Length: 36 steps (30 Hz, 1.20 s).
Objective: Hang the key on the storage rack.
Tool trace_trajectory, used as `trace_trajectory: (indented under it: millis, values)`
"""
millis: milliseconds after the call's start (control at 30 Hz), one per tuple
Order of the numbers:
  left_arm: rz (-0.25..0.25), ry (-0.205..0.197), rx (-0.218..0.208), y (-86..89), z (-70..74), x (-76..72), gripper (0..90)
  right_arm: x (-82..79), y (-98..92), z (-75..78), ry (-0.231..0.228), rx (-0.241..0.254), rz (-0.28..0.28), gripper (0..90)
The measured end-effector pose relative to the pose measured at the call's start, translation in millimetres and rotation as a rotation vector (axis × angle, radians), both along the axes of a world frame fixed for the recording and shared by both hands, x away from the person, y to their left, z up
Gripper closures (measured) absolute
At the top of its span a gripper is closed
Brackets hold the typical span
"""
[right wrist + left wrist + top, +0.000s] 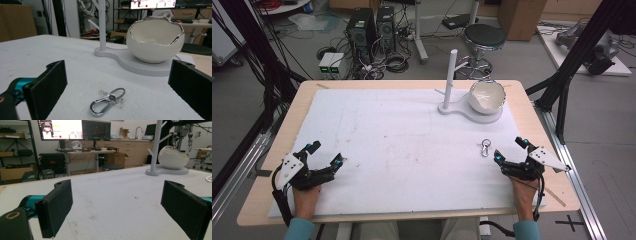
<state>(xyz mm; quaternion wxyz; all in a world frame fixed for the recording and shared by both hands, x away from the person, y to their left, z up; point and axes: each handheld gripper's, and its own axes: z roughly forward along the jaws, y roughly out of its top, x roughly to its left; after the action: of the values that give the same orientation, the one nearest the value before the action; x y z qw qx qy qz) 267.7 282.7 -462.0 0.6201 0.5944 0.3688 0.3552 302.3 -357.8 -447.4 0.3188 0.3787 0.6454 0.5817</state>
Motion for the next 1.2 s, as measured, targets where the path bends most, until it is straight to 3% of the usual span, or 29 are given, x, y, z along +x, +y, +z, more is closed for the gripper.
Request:
trace_trajectory:
  millis: [500,767,800,833,867,900,1000,1067,1100,1133,1167,1200]
  values:
    - [0.001,-0.007,0.001,-0.4,-0.1,-0.6,10.9,0.2,-0.1,0.1,0.006,0.005,0.005,1.3]
    - [0.002,-0.009,0.002,-0.2,-0.1,-0.7,10.9,4.3,-0.6,1.6,0.033,-0.001,0.005,1.3]
    - [0.002,-0.009,0.002,-0.1,-0.1,-0.7,10.9,6.0,1.7,8.6,0.041,-0.034,0.015,1.3]
    - [0.002,-0.009,0.003,-0.2,-0.1,-0.7,10.9,6.0,1.7,8.6,0.041,-0.034,0.015,1.3]
    - [0.002,-0.009,0.001,-0.5,-0.1,-0.7,10.9,9.1,3.6,21.5,0.041,-0.069,0.030,1.4]
    - [0.002,-0.008,0.004,-0.3,0.0,-0.6,10.9,9.1,3.6,21.5,0.041,-0.069,0.030,1.4]
    - [0.001,-0.005,0.002,-0.3,0.0,-0.4,10.9,17.8,7.0,46.6,0.078,-0.134,0.049,1.4]
    - [0.002,-0.006,0.003,-0.5,0.0,-0.5,10.9,30.8,10.2,71.3,0.137,-0.204,0.088,1.3]
    - [0.003,-0.005,0.003,-0.5,0.0,-0.5,10.9,30.8,10.2,71.3,0.137,-0.204,0.088,1.3]
    - [0.002,-0.006,0.002,-0.6,0.0,-0.5,10.9,39.7,12.7,85.9,0.179,-0.244,0.112,1.3]
    - [0.001,-0.005,0.003,-0.4,0.0,-0.4,10.9,39.7,12.7,85.9,0.179,-0.244,0.112,1.3]
    - [0.002,-0.005,0.003,-0.4,0.0,-0.4,10.9,49.3,14.9,98.6,0.232,-0.290,0.143,1.4]
